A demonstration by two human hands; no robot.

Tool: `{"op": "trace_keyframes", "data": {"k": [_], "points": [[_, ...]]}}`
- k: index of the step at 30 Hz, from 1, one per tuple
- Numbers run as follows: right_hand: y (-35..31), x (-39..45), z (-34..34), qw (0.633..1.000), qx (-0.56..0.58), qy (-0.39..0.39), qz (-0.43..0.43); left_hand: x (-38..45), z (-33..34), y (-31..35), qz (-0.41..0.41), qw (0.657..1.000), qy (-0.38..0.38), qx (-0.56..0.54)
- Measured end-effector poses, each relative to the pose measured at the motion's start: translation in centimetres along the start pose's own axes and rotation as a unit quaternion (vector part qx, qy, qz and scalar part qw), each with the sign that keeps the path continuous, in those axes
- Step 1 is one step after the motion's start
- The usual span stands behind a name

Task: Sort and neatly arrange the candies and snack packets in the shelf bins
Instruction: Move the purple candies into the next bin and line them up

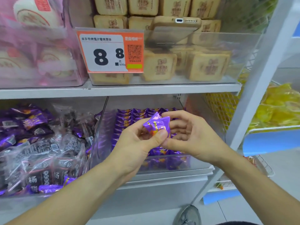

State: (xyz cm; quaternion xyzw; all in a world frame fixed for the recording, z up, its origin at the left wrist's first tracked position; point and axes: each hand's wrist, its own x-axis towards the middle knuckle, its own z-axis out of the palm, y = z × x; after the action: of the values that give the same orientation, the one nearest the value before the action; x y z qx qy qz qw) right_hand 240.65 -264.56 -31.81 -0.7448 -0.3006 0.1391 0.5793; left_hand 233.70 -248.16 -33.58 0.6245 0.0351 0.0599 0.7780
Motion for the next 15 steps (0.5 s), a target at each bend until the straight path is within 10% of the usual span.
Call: {"op": "trace_keyframes", "data": {"k": [15], "points": [[0.9,1.3,-0.8,0.985,-0.170,-0.022,-0.002,1.9,-1.8,-1.7,-0.032,0.992,-0.018,0.123]]}}
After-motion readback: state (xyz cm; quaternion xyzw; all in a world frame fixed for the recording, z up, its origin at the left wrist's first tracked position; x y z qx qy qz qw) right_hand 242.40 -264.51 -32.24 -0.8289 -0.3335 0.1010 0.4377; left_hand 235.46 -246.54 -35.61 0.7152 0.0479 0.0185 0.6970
